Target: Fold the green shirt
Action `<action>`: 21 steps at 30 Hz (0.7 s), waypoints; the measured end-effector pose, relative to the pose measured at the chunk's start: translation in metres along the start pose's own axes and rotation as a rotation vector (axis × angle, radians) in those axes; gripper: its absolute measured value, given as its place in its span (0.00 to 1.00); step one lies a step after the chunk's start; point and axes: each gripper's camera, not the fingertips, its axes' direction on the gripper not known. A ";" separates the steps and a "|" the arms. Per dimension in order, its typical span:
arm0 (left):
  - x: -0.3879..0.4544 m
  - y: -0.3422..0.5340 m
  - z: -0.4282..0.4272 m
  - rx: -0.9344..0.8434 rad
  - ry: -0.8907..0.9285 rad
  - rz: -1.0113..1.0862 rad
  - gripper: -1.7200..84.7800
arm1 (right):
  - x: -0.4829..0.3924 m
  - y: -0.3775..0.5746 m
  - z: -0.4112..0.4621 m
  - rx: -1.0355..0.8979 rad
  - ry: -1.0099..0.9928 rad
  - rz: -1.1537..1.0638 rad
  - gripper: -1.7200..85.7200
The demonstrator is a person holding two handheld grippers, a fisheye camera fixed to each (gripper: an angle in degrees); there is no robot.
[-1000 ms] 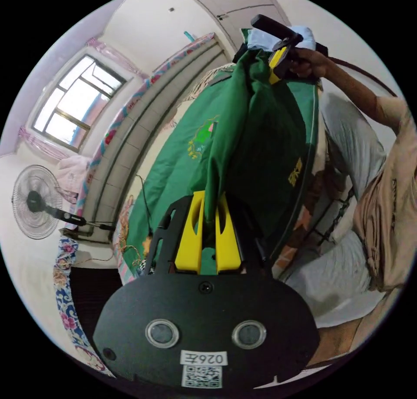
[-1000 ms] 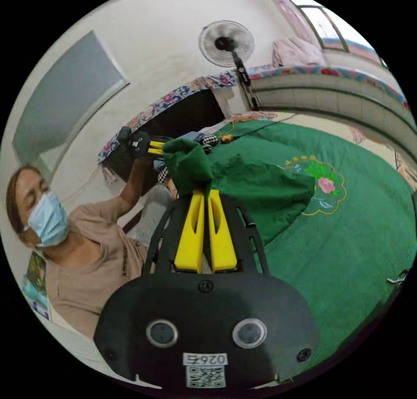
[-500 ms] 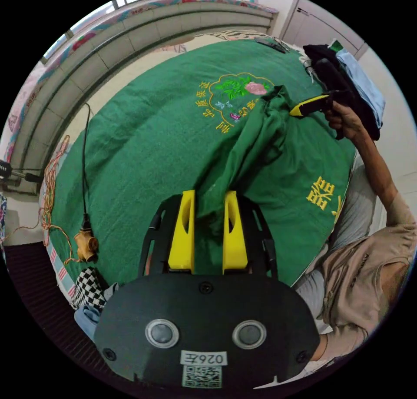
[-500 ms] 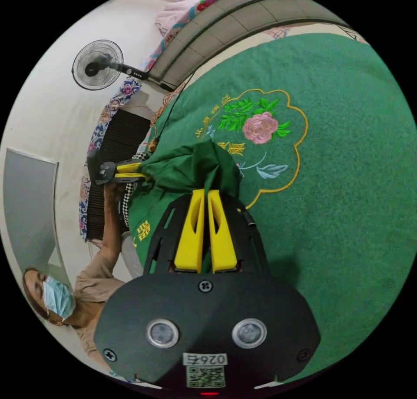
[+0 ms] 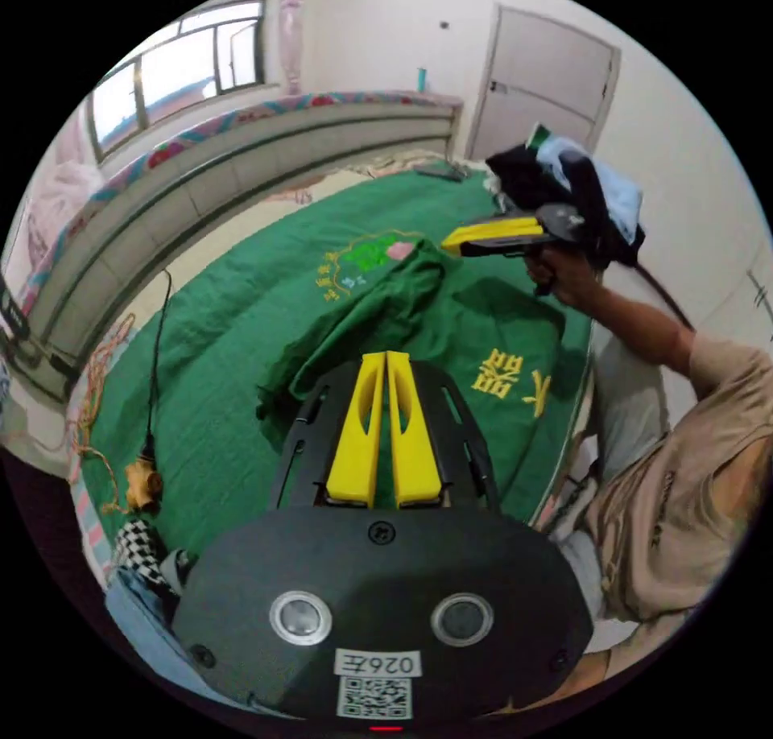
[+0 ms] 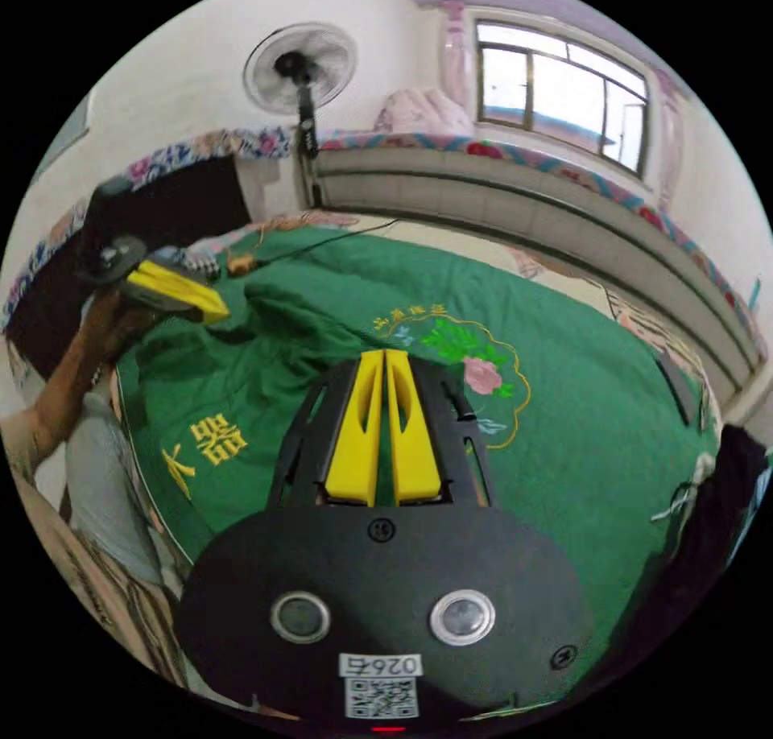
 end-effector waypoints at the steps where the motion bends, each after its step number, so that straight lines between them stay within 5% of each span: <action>1: 0.008 -0.008 0.022 -0.098 -0.132 0.048 0.01 | -0.021 -0.001 0.020 -0.059 0.010 -0.089 0.01; 3: 0.005 -0.012 0.071 -0.315 -0.491 0.087 0.01 | -0.044 0.003 0.055 -0.178 0.062 -0.193 0.01; 4: 0.003 -0.009 0.102 -0.414 -0.533 0.190 0.01 | -0.049 0.009 0.078 -0.250 0.117 -0.244 0.01; 6: -0.001 -0.006 0.102 -0.337 -0.579 0.154 0.01 | -0.042 0.019 0.101 -0.316 0.155 -0.232 0.01; 8: -0.007 -0.007 0.093 -0.377 -0.602 0.106 0.01 | -0.019 0.027 0.098 -0.296 -0.010 -0.079 0.01; 11: -0.018 0.007 0.062 -0.369 -0.692 0.020 0.01 | -0.006 0.037 0.069 -0.191 0.038 0.038 0.01; 14: -0.021 0.035 0.010 -0.234 -0.533 -0.061 0.01 | -0.026 0.047 0.025 -0.007 -0.048 0.006 0.01; 18: -0.008 0.080 -0.043 0.004 -0.098 -0.022 0.01 | -0.083 0.067 -0.001 0.050 -0.202 -0.183 0.01; 21: 0.003 0.106 -0.034 -0.063 -0.060 0.009 0.01 | -0.137 0.096 -0.001 -0.016 -0.249 -0.397 0.01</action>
